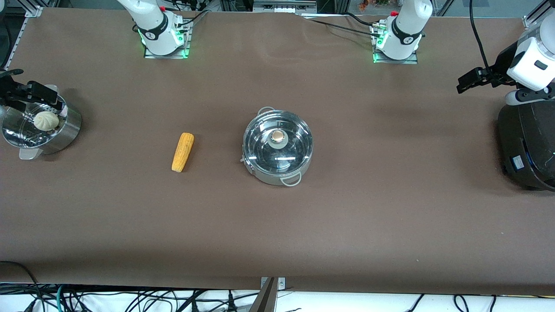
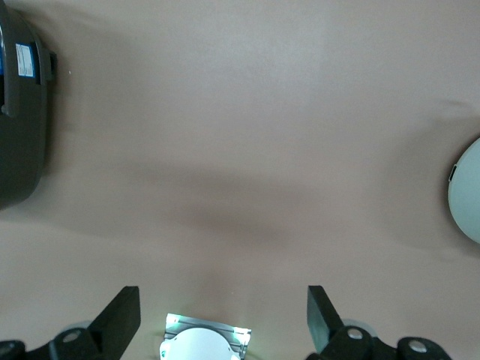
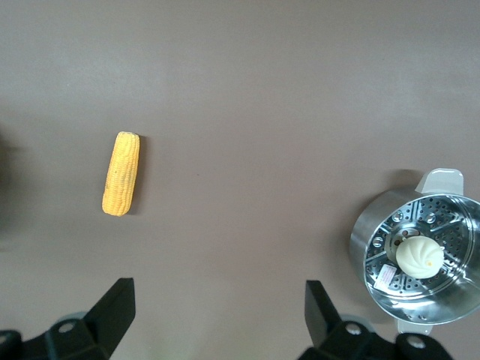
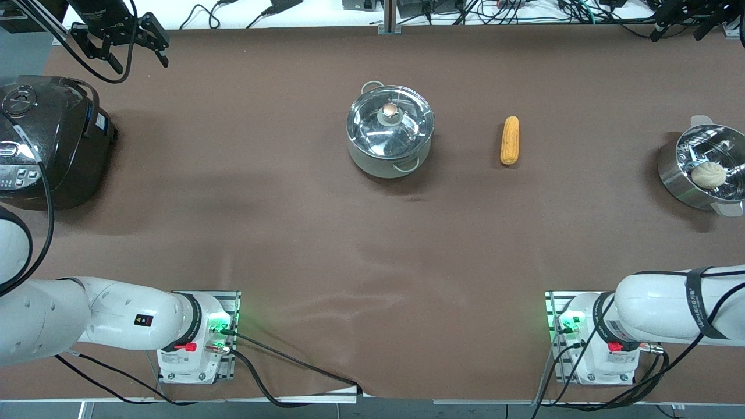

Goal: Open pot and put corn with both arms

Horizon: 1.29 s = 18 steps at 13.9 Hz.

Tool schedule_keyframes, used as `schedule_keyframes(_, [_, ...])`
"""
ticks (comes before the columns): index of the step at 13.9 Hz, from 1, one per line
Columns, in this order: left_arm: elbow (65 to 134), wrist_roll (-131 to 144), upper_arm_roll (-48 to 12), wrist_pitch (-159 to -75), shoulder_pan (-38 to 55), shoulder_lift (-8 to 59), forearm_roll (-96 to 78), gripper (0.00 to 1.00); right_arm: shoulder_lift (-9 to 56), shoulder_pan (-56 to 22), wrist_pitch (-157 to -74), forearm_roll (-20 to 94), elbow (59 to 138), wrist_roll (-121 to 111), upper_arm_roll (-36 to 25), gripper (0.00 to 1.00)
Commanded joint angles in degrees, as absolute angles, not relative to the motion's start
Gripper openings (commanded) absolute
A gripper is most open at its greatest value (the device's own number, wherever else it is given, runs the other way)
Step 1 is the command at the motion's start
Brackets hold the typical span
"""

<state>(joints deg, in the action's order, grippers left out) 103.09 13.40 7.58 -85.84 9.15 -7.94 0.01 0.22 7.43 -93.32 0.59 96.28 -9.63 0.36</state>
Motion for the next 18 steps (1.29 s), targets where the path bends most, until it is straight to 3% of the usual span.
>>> schedule_keyframes(1, [106.9,12.8,7.0,-88.4,8.8,-10.4,1.1,0.98,-0.6,8.1,-94.0,1.5,97.3,-9.8,0.7,1.00])
schedule_keyframes(18, [106.7,13.2,7.0,-87.9,8.8,-10.1,1.1,0.99,-0.5,7.9,-93.2,1.3,97.3,-9.8,0.9,1.00])
